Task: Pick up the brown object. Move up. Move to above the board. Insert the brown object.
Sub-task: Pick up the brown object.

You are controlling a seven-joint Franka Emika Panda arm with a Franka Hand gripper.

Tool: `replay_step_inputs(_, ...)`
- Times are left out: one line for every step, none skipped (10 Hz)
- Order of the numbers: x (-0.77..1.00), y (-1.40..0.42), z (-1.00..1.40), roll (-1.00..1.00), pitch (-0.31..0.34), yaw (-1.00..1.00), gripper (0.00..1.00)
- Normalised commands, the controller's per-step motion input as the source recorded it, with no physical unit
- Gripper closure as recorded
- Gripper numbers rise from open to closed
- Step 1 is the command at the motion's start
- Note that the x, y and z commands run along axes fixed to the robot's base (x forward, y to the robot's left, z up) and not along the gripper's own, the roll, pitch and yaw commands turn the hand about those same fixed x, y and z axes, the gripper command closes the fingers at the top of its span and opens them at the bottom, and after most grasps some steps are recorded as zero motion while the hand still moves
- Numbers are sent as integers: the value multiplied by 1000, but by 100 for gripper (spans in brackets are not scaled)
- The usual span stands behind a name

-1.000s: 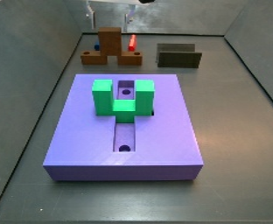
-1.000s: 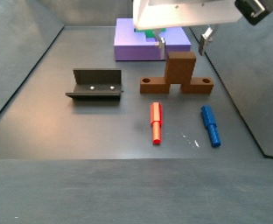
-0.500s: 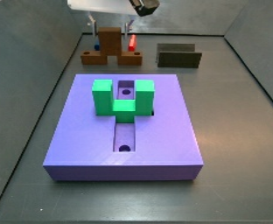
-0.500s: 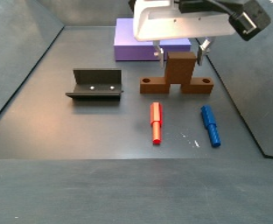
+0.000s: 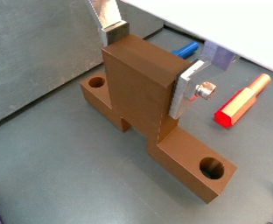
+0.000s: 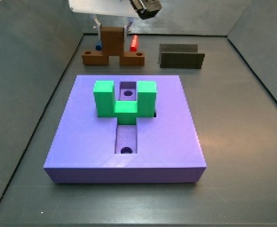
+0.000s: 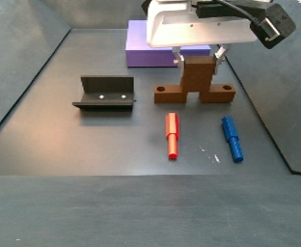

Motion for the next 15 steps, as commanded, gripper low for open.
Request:
replay_step_inputs(0,0,0,0,0,0,100)
replay_step_inputs(0,0,0,0,0,0,100)
replay_step_inputs(0,0,0,0,0,0,100)
replay_step_inputs(0,0,0,0,0,0,100)
replay_step_inputs(0,0,0,0,0,0,100)
replay_step_inputs(0,0,0,0,0,0,100)
replay_step_inputs(0,0,0,0,0,0,100)
replay_step_inputs(0,0,0,0,0,0,100)
replay_step_inputs(0,0,0,0,0,0,100)
replay_step_inputs(0,0,0,0,0,0,100)
replay_step_inputs(0,0,0,0,0,0,100)
replay_step_inputs(0,0,0,0,0,0,100)
replay_step_inputs(0,0,0,0,0,0,100)
replay_step_inputs(0,0,0,0,0,0,100)
replay_step_inputs(0,0,0,0,0,0,100)
